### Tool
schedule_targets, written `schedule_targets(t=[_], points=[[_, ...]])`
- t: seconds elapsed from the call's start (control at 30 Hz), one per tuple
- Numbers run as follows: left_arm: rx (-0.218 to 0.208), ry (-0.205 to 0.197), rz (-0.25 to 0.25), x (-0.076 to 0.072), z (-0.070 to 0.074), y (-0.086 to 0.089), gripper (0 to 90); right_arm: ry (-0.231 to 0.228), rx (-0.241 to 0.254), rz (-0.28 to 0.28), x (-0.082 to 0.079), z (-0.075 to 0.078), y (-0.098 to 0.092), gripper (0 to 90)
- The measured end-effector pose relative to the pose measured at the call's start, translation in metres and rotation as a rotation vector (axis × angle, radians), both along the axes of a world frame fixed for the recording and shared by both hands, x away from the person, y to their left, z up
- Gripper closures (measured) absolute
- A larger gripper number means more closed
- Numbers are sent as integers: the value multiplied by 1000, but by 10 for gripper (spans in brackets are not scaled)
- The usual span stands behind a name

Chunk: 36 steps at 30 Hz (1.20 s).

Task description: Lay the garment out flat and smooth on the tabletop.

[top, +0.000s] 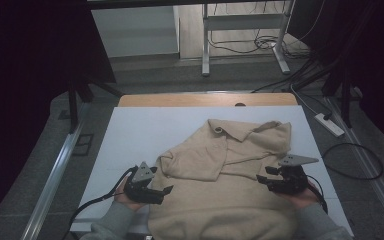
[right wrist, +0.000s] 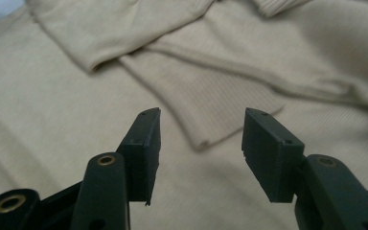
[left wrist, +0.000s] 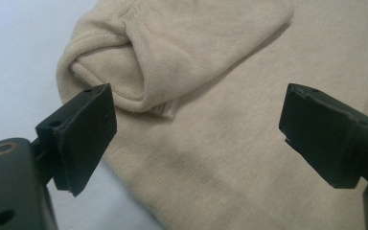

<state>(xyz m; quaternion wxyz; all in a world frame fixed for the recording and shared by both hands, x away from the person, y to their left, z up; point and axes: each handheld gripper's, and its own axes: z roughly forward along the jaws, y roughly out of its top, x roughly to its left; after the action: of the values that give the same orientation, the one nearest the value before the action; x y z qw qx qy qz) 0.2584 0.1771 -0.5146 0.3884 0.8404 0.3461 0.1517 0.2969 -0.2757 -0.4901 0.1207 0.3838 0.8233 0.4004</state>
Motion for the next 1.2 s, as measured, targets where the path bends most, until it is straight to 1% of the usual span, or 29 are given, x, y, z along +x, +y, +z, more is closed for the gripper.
schedule_targets(t=[0.1,0.2,0.3,0.33,0.4,0.43,0.53,0.63,0.73,0.8,0.9,1.03,1.07,1.1,1.2], points=[[2,2,-1,1,0,-2,127,-3,6,26,-8,-5,-1,472],[6,4,-3,2,0,-3,128,21,7,42,-11,-7,1,457],[14,17,-15,3,-1,-7,128,26,-18,64,-14,-8,6,443],[23,15,-20,3,-1,-9,128,30,-26,65,-16,-9,7,440],[27,14,-29,4,0,-14,128,32,-41,71,-17,-10,8,434],[24,15,-32,5,1,-15,128,37,-42,68,-18,-10,8,432],[35,7,-41,8,2,-23,129,41,-47,75,-20,-11,9,421],[34,7,-53,12,2,-30,132,38,-60,80,-22,-11,9,411],[32,11,-61,17,3,-38,132,41,-60,76,-22,-12,8,412],[36,12,-64,21,3,-43,133,41,-56,73,-21,-11,7,412],[29,18,-77,28,5,-55,136,41,-47,63,-20,-10,6,413],[56,11,-102,34,6,-74,140,45,-42,49,-20,-10,4,413],[58,9,-108,35,6,-79,141,45,-42,48,-20,-10,3,413],[70,7,-117,38,6,-85,141,46,-44,48,-20,-10,4,413],[81,1,-124,43,7,-100,142,49,-48,54,-19,-11,4,413]])
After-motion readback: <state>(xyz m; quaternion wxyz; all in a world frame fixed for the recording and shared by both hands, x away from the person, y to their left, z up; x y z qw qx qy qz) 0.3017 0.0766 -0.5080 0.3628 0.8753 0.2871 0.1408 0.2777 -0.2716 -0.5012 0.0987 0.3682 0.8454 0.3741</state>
